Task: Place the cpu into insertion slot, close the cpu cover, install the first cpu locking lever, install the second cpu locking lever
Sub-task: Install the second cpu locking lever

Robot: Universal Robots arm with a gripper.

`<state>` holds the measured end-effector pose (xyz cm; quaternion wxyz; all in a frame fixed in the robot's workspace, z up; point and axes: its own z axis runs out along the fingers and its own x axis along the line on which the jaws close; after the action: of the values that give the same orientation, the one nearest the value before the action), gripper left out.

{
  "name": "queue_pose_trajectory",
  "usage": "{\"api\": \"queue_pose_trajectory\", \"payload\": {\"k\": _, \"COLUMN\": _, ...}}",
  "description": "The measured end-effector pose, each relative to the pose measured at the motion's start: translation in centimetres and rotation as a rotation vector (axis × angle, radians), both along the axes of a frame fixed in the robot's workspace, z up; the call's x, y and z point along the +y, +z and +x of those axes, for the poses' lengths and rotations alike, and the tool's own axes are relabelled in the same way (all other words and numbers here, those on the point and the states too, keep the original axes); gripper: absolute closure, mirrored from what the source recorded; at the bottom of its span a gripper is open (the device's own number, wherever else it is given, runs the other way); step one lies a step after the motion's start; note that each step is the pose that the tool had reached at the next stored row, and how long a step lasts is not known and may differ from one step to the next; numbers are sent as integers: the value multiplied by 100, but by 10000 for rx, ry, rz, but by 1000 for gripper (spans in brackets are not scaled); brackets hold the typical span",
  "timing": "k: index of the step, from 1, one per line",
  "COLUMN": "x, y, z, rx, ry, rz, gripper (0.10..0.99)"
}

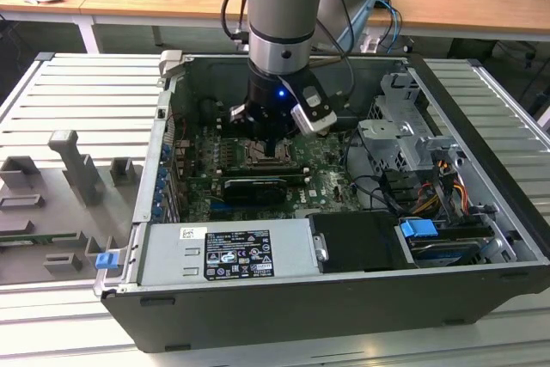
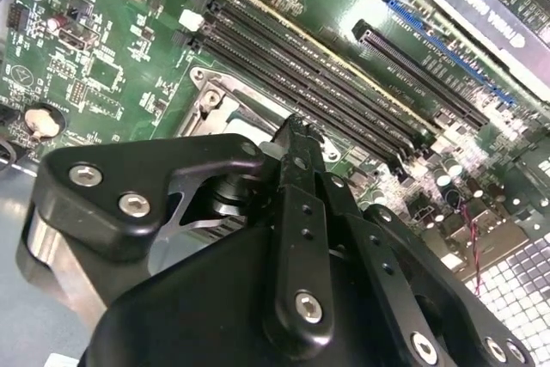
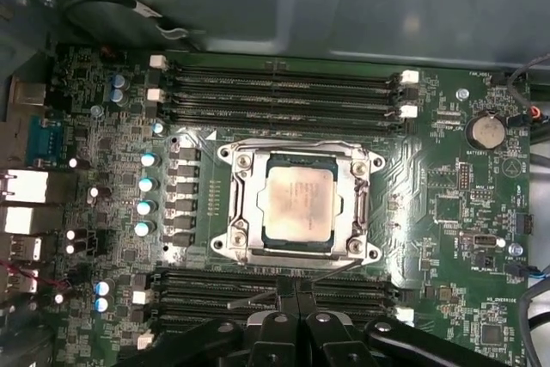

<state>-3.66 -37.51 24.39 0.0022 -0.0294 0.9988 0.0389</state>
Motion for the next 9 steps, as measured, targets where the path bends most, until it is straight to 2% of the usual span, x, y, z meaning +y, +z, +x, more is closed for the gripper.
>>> {"api": "queue_pose_trajectory", "payload": {"k": 3, "x": -59, "y": -14, "z": -6, "rx": 0, "ry": 7, "rz": 147, "gripper": 980}}
{"api": "queue_pose_trajectory", "payload": {"k": 5, "x": -63, "y": -22, "z": -68, "rx": 0, "ry": 17, "rz": 338, "gripper": 980}}
{"api": "queue_pose_trajectory", "payload": {"k": 9, "x": -66, "y": -51, "z": -126, "rx": 0, "ry": 24, "rz": 540, "gripper": 980}}
